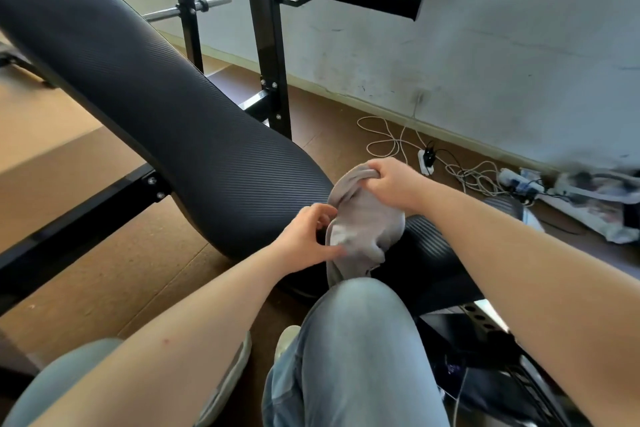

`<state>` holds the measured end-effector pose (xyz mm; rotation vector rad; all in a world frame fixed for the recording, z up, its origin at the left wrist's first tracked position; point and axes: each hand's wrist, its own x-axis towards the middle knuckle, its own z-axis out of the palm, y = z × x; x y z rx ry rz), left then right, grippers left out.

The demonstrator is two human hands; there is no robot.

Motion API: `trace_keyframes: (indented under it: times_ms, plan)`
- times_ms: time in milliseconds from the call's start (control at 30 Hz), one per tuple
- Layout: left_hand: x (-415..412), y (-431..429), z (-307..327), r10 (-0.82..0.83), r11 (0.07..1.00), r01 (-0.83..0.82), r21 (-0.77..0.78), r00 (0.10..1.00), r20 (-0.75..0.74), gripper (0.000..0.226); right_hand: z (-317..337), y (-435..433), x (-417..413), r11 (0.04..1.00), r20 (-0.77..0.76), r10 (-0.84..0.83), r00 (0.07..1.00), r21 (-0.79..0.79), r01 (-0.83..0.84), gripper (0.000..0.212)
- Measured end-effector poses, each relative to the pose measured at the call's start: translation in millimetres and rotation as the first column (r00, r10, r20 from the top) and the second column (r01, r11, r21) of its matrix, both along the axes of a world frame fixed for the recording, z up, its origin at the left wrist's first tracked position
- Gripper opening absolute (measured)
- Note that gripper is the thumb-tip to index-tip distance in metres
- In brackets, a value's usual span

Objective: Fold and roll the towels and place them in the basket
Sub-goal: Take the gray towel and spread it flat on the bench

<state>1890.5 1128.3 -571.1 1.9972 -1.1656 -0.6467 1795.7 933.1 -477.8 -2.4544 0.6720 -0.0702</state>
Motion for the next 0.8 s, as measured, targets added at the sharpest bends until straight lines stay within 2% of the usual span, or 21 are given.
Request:
trace_keyframes:
  times_ms: [67, 133, 167, 233, 267, 300, 333, 400, 433, 467, 533, 567, 600, 700, 767, 800]
  plan:
    - [-4.4, -3.7, -1.7, -0.027, 1.0, 0.027, 0.003, 0.999, -0.027, 0.103, -8.3, 0.7, -6.7, 0.999, -0.152, -0.006, 0.988, 0.051, 0.014, 0.023]
    - [-7.6, -9.2, -6.2, -0.066, 0.997, 0.066, 0.032, 0.998, 0.021, 0.124, -17.2, 5.1, -14.3, 0.943, -0.206, 0.006, 0.979, 0.327, 0.063, 0.026]
    - [-7.3, -13.0, -11.5, -0.064, 0.998, 0.063, 0.011, 0.997, 0.034, 0.125, -20.1, 8.3, -17.4, 0.876, -0.213, 0.015, 0.977, 0.475, 0.09, 0.03]
    - [-6.3, -17.7, -18.4, -0.074, 0.995, 0.077, -0.065, 0.996, 0.048, 0.099, -19.4, 17.1, -20.7, 0.775, -0.245, 0.066, 0.967, 0.623, 0.105, 0.041]
    - [-5.3, -18.8, -20.3, -0.1, 0.992, 0.106, -0.075, 0.992, 0.076, 0.08, -16.8, 20.8, -18.2, 0.78, -0.252, 0.049, 0.966, 0.614, 0.12, 0.045]
    - [-4.4, -19.3, -21.5, -0.124, 0.988, 0.133, -0.073, 0.986, 0.107, 0.062, -14.2, 23.5, -13.6, 0.826, -0.241, -0.011, 0.971, 0.544, 0.144, 0.049]
    - [-5.3, -17.4, -18.4, -0.132, 0.989, 0.139, -0.049, 0.983, 0.127, 0.051, -15.2, 22.6, -8.3, 0.9, -0.214, -0.083, 0.973, 0.404, 0.166, 0.051]
    - [-5.5, -12.3, -14.2, -0.117, 0.992, 0.123, -0.036, 0.981, 0.155, 0.046, -23.3, 14.3, 0.3, 0.989, -0.172, -0.132, 0.976, 0.047, 0.142, 0.044]
    - [-4.8, -9.7, -12.8, -0.099, 0.993, 0.107, -0.051, 0.985, 0.141, 0.046, -29.1, 11.1, 1.3, 0.995, -0.204, -0.095, 0.974, -0.032, 0.09, 0.039]
    - [-4.2, -6.9, -11.4, -0.064, 0.994, 0.073, -0.08, 0.992, 0.112, 0.044, -35.2, 10.7, 0.4, 0.999, -0.259, -0.034, 0.965, -0.012, 0.032, 0.039]
    - [-1.9, -2.6, -12.2, 0.051, 0.988, -0.049, -0.147, 0.999, 0.01, 0.037, -49.3, 15.7, -3.8, 0.983, -0.361, 0.081, 0.929, 0.181, -0.015, 0.071]
    - [-0.3, -0.3, -12.4, 0.121, 0.98, -0.128, -0.153, 0.991, -0.055, 0.031, -55.2, 18.8, -5.2, 0.972, -0.379, 0.098, 0.92, 0.233, -0.008, 0.084]
    - [1.2, 1.5, -12.2, 0.174, 0.972, -0.189, -0.138, 0.979, -0.11, 0.027, -60.7, 20.8, -5.5, 0.971, -0.368, 0.073, 0.927, 0.24, 0.018, 0.084]
    - [5.2, 4.6, -5.7, 0.262, 0.943, -0.296, -0.153, 0.942, -0.211, 0.026, -69.0, 20.3, 3.5, 0.941, -0.267, -0.118, 0.956, 0.276, 0.194, 0.041]
    - [8.5, 5.0, 0.2, 0.304, 0.921, -0.352, -0.166, 0.918, -0.256, 0.026, -66.0, 21.2, 9.0, 0.899, -0.283, -0.184, 0.941, 0.34, 0.278, 0.028]
    - [10.9, 5.0, 3.2, 0.311, 0.914, -0.366, -0.177, 0.91, -0.275, 0.026, -64.1, 19.8, 11.3, 0.901, -0.295, -0.195, 0.935, 0.324, 0.29, 0.024]
